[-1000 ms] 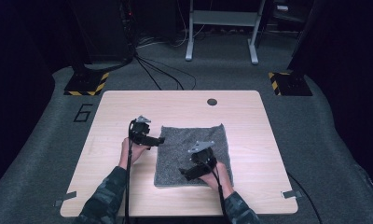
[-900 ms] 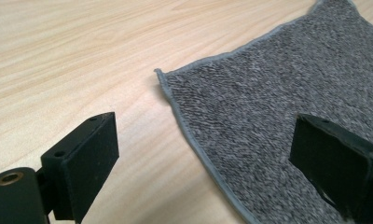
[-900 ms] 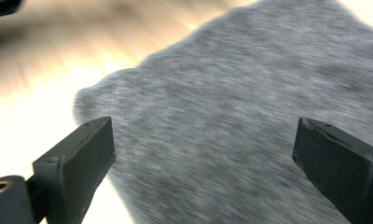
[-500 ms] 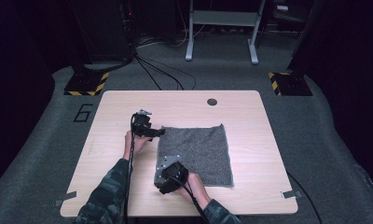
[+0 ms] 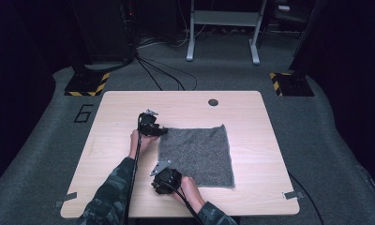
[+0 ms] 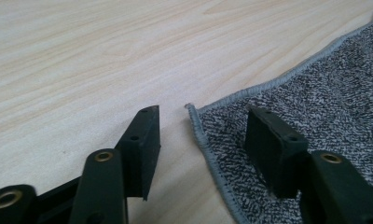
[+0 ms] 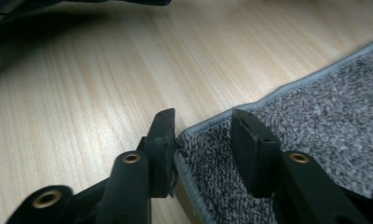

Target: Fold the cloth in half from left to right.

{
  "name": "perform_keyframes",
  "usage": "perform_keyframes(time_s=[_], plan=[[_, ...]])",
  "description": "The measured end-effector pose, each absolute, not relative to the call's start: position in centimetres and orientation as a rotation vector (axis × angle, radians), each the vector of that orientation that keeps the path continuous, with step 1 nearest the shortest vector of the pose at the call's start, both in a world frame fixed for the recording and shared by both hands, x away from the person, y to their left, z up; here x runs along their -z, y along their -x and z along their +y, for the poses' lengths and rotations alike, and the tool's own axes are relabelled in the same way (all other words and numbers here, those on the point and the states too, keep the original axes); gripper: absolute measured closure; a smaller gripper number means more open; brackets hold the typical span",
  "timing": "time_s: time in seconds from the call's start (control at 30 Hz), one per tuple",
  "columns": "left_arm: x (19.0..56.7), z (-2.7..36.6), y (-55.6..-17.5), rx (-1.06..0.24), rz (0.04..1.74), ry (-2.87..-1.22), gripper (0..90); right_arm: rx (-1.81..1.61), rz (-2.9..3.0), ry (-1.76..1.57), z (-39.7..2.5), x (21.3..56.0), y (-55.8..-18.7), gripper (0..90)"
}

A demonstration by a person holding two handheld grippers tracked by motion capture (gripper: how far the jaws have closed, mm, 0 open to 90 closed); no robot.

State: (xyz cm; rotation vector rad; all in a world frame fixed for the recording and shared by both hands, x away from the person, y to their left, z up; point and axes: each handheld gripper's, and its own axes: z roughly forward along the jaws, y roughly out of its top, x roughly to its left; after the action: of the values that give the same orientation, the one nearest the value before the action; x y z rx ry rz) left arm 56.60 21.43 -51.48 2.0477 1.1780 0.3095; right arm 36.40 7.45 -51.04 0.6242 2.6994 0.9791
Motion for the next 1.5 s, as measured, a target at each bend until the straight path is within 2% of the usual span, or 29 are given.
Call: perform_keyframes(time_s=[0.13, 0.37, 0.47, 0.67, 1.03, 1.5], plan=[[51.5, 21.4, -56.6, -0.321, 1.165, -2.050, 51.2, -0.974, 2.710, -0.615, 7.6, 51.2, -36.4, 66.9], [51.5, 21.3, -56.4, -0.322, 1.140, -2.069, 68.8, -1.015, 2.691, -0.655, 7.3, 51.4, -36.4, 77.3], [51.6, 21.3, -56.4, -0.319, 1.149, -2.058, 73.0, -1.013, 2.674, -0.687, 7.2, 51.4, -36.3, 79.2], [51.6, 21.2, -56.3, -0.332, 1.157, -2.066, 87.8, -1.034, 2.650, -0.731, 7.2, 51.5, -36.0, 85.5], [50.9, 21.6, -56.1, -0.376, 1.161, -2.044, 89.1, -1.119, 2.638, -0.715, 6.4, 51.3, -35.3, 87.0], [46.7, 23.2, -56.0, -0.473, 1.120, -2.101, 89.1, -1.303, 2.492, -0.640, 6.3, 47.4, -34.7, 88.0]])
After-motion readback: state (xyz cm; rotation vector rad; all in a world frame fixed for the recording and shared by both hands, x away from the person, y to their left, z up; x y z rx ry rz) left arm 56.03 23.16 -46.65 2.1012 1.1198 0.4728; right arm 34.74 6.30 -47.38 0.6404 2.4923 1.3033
